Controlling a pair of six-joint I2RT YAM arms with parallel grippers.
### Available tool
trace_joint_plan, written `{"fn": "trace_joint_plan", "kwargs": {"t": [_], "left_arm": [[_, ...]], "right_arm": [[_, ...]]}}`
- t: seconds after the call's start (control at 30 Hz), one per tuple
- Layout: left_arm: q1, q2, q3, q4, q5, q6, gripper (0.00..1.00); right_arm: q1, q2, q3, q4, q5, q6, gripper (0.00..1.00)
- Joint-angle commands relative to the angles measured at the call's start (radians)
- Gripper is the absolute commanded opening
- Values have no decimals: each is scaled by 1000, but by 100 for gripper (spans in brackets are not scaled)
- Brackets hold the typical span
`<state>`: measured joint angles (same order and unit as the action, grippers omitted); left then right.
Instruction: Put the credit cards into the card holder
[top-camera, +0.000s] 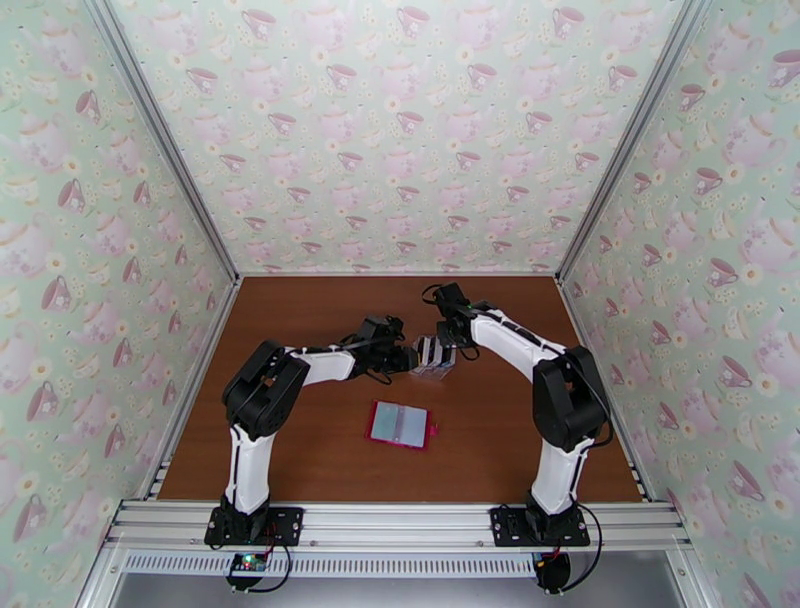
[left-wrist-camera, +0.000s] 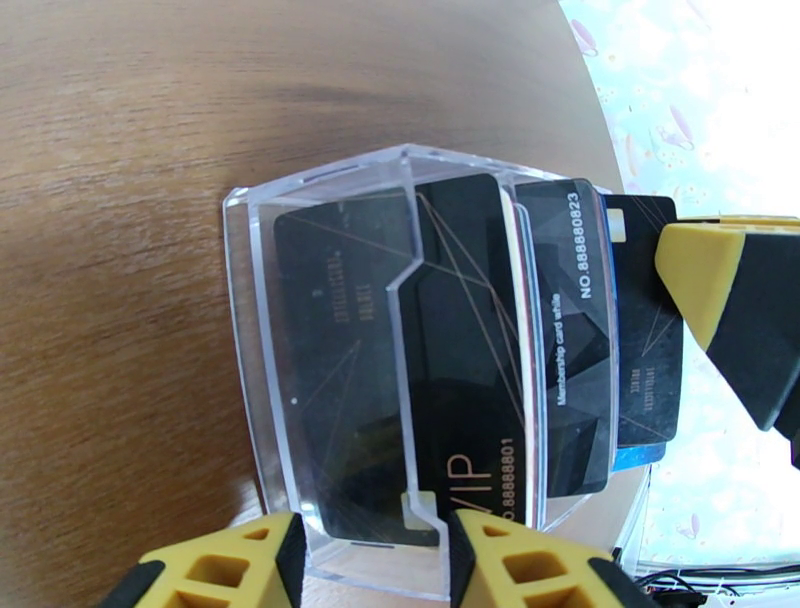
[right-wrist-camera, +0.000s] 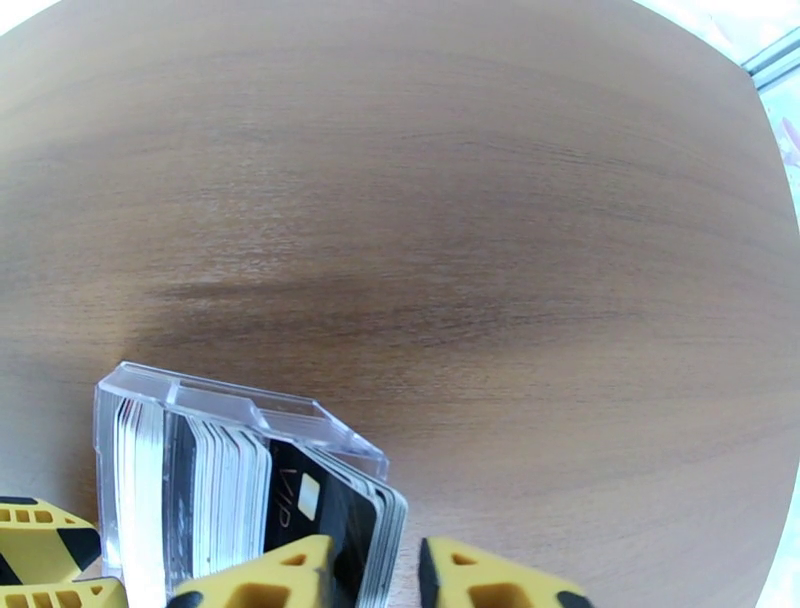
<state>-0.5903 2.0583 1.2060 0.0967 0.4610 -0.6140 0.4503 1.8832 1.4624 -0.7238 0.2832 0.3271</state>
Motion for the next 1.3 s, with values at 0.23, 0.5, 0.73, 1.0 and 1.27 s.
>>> {"fn": "trace_joint_plan", "kwargs": {"t": [0.23,0.5,0.73,1.0,1.27], "left_arm": [[10,32,-25,-27,-4,-4,42],[12,31,-25,-24,2,-6,42],[12,25,-30,-11,13,-9,43],[8,-1,-41,8,14,-4,43],[-5,-18,-33,6,0,4,43]], "right_arm": [[-5,-9,25,-23,2,-8,7],[0,-48,4,4,-84,7,2],[14,-84,-10,15,-111,27,3],[14,-156,-22,11,-120,54,2],[18,-256,-86,31,-152,92,1]]}}
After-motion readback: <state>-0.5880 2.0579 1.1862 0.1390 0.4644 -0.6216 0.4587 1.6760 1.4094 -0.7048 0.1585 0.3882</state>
